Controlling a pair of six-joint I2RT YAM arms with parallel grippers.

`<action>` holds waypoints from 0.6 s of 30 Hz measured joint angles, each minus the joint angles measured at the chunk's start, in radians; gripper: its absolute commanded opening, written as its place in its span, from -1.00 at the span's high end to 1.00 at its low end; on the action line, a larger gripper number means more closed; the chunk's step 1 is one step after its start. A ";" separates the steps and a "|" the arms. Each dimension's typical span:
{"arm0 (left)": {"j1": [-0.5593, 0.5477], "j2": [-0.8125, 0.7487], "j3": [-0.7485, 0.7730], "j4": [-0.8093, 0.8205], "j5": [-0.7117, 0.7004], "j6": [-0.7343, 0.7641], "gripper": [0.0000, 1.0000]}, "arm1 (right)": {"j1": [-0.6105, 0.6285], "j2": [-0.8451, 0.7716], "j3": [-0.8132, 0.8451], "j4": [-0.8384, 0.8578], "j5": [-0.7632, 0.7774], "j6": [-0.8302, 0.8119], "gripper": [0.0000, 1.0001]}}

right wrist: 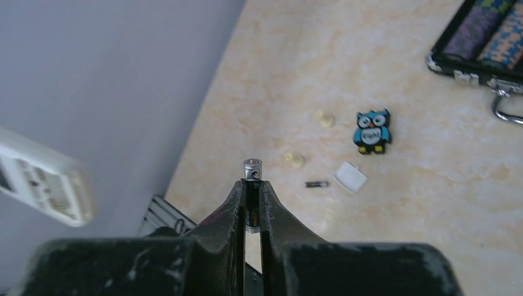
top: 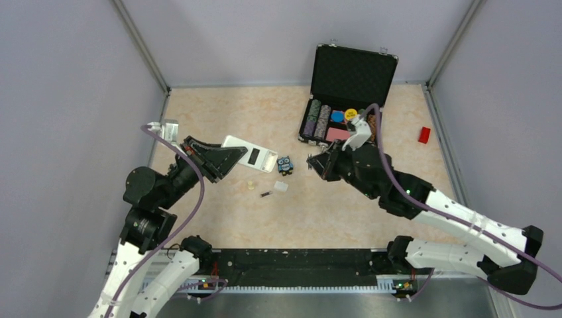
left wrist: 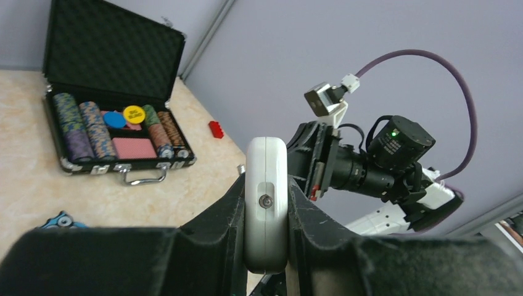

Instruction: Load the batteries into the remote control

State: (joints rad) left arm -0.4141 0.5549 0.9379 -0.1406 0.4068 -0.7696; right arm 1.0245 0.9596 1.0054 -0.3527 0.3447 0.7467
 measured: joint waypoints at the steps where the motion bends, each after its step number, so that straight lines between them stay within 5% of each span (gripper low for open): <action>1: 0.000 0.004 -0.010 0.028 0.010 -0.013 1.00 | 0.000 -0.031 0.000 0.035 0.000 0.008 0.91; 11: 0.000 0.074 -0.146 0.341 -0.005 -0.257 1.00 | 0.000 -0.042 0.027 0.236 -0.025 0.078 0.90; 18: 0.000 0.080 -0.243 0.413 -0.082 -0.422 1.00 | 0.000 -0.013 0.090 0.303 -0.040 0.103 0.89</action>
State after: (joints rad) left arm -0.4141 0.6350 0.6945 0.2722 0.3248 -1.1919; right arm 1.0248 0.9463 1.0958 -0.0498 0.3042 0.8497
